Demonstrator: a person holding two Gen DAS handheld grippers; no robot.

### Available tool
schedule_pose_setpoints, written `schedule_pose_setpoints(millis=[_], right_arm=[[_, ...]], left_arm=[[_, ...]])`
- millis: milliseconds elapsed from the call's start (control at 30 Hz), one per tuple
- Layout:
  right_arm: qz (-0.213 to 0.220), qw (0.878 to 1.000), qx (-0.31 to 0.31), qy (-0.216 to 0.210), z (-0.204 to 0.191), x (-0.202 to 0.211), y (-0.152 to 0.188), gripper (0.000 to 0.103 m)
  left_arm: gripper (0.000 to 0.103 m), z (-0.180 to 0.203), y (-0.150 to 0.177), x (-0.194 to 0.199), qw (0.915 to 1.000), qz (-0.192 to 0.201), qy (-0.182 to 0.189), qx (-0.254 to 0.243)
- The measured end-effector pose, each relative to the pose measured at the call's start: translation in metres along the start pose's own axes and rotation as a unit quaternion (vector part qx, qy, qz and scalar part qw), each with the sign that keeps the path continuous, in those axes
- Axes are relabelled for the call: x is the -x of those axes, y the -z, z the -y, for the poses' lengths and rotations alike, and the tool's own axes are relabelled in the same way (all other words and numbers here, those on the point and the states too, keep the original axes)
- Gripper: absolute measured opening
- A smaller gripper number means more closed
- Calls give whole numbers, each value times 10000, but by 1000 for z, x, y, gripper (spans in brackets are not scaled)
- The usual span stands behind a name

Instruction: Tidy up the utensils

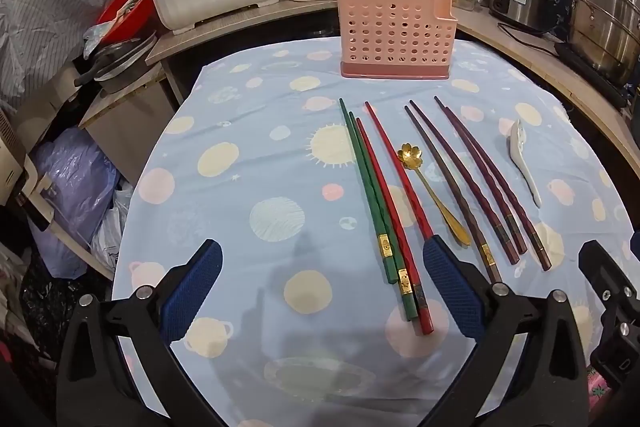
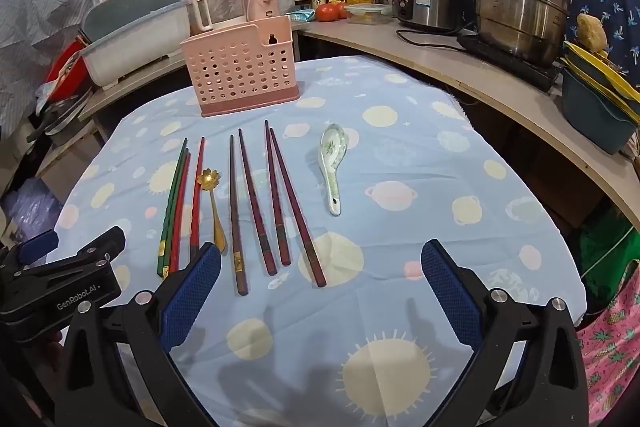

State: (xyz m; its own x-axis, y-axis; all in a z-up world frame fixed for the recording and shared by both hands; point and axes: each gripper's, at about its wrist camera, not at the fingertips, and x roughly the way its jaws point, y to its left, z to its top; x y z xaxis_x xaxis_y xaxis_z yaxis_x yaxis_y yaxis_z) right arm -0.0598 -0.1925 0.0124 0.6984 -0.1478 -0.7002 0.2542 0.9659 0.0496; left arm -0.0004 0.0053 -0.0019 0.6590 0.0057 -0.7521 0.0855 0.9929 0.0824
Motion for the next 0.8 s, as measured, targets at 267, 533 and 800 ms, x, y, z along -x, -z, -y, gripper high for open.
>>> schedule_pose_setpoints(millis=[267,533,800], right_arm=[[-19,10000,-13,-18,2,-2,3,97],[-40,10000,1,-29,2,-3,3,97],[-40,10000,1,-31,2,-3,4,97]], left_arm=[[96,0,-1,0,10000,4,-7,-6],[96,-3,-1,-1,10000,-7,-23,17],[96,-5,0,-2,10000,-11,-13,29]])
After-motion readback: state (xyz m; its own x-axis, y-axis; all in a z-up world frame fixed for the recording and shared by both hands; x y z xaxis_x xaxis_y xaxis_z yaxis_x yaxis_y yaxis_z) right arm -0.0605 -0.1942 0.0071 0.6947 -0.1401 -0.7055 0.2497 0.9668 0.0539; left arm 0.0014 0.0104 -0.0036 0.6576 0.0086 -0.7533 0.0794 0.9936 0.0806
